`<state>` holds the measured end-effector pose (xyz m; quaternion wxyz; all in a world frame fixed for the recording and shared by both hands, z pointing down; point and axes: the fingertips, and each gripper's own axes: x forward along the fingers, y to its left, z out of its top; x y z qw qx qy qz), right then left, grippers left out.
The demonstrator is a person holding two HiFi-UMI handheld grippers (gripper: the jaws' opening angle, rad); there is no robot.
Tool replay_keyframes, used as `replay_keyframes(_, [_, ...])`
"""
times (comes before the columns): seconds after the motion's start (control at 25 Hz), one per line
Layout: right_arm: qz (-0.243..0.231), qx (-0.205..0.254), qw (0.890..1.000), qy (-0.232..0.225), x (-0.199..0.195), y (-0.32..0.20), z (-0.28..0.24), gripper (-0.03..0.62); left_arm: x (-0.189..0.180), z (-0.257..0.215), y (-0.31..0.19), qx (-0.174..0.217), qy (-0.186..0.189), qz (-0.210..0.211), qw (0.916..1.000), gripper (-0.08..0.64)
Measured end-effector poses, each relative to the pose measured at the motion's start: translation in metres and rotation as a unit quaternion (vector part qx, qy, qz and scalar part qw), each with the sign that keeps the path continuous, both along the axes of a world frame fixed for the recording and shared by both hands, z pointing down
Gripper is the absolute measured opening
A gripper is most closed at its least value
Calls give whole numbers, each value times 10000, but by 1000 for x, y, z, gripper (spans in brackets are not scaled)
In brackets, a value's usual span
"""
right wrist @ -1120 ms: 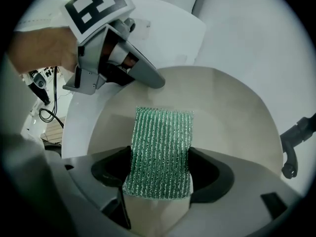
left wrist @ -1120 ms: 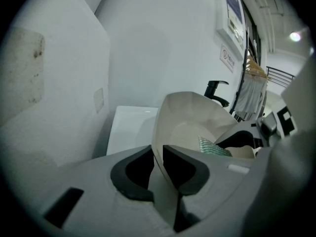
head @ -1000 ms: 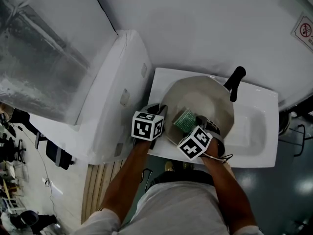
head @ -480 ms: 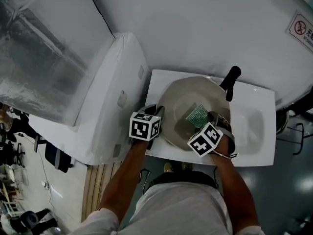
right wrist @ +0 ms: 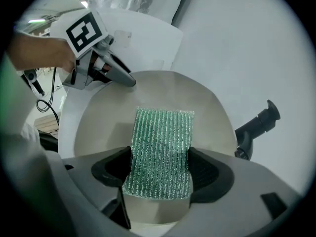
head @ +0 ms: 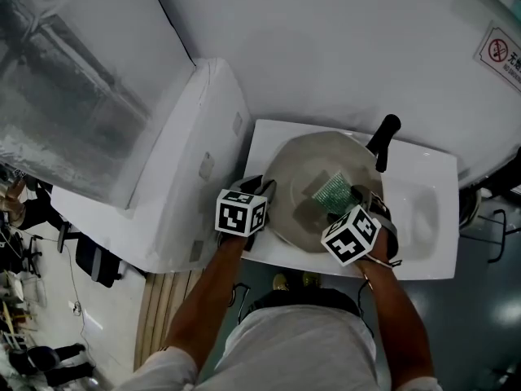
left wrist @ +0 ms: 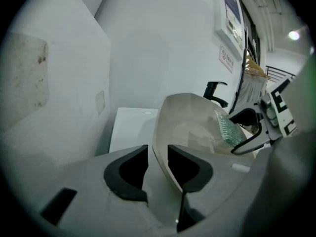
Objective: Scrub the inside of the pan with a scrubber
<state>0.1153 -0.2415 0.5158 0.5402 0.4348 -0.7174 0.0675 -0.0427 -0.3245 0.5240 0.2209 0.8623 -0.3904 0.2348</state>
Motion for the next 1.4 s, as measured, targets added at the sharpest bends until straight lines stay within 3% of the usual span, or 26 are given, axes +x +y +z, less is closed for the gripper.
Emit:
replay_keyframes(0.36, [28,366,9961,-806,-12,-9,-48,353,-15,-39,2,445,55,-164,9989,161])
replay_keyframes(0.56, [-51,834,9873,-1351,-23,-19,-92,353,-16,-92,7,999,437,-228,9938,160])
replay_keyframes(0.68, [-123,1085,9766,-1852,-33,-21,-120,351,-8,-128,13,1321,734,-145,9884,160])
replay_keyframes(1.04, [-861,2126,9225,-3103,-60,-16,-207,353,14,-220,38,2286,1435,133,9628,158])
replay_keyframes(1.4, [-1013,2684,8459,-4497,-60,-7,-272,353,18,-282,61,3124,1874,74,9312,76])
